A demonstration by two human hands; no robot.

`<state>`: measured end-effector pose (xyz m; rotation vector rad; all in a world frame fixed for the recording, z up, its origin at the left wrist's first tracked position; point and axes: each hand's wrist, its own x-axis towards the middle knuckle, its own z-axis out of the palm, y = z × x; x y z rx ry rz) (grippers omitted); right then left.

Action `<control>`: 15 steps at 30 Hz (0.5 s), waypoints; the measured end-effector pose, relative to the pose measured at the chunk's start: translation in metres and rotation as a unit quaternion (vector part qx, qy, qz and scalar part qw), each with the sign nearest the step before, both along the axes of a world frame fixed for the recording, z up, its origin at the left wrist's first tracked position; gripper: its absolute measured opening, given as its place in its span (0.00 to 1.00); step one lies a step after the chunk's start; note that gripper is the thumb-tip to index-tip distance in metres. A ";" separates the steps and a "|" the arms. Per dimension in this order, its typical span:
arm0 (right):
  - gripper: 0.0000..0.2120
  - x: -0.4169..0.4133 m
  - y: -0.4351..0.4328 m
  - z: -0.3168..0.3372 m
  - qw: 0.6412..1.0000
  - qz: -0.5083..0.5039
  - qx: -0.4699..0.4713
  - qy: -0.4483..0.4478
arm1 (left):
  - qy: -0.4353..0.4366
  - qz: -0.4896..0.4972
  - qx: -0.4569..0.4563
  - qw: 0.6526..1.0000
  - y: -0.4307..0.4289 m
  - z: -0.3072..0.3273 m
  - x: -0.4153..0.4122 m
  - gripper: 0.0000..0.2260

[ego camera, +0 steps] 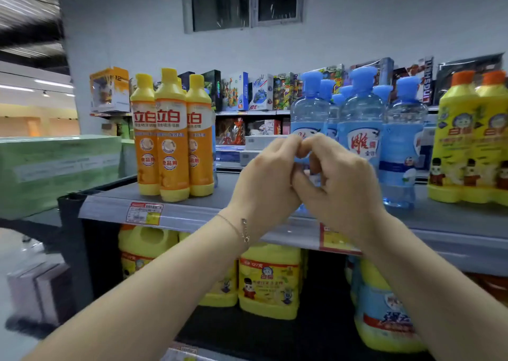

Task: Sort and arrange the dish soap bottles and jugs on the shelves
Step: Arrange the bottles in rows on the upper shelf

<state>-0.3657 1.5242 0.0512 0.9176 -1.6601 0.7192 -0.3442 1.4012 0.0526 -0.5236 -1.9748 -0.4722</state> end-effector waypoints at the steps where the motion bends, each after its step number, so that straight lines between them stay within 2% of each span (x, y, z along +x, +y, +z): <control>1: 0.07 0.000 -0.016 0.003 0.999 0.025 0.010 -0.029 | 0.022 0.028 0.001 0.999 -0.015 0.001 0.002 0.09; 5: 0.08 -0.021 -0.084 0.014 0.983 0.075 0.015 -0.168 | 0.045 0.163 0.031 0.985 -0.077 -0.001 -0.004 0.12; 8: 0.12 -0.058 -0.129 0.024 0.939 0.107 -0.011 -0.327 | 0.025 0.293 0.002 0.956 -0.119 -0.008 -0.012 0.22; 10: 0.15 -0.086 -0.153 0.033 0.883 0.136 -0.074 -0.444 | 0.017 0.356 -0.059 0.932 -0.140 -0.013 -0.018 0.28; 12: 0.23 -0.105 -0.169 0.041 0.804 0.182 -0.145 -0.547 | 0.011 0.389 -0.114 0.914 -0.152 -0.017 -0.025 0.31; 14: 0.26 -0.116 -0.179 0.044 0.731 0.231 -0.149 -0.625 | 0.024 0.399 -0.160 0.903 -0.158 -0.022 -0.033 0.30; 15: 0.25 -0.121 -0.183 0.043 0.708 0.248 -0.139 -0.646 | 0.035 0.403 -0.180 0.897 -0.158 -0.025 -0.037 0.28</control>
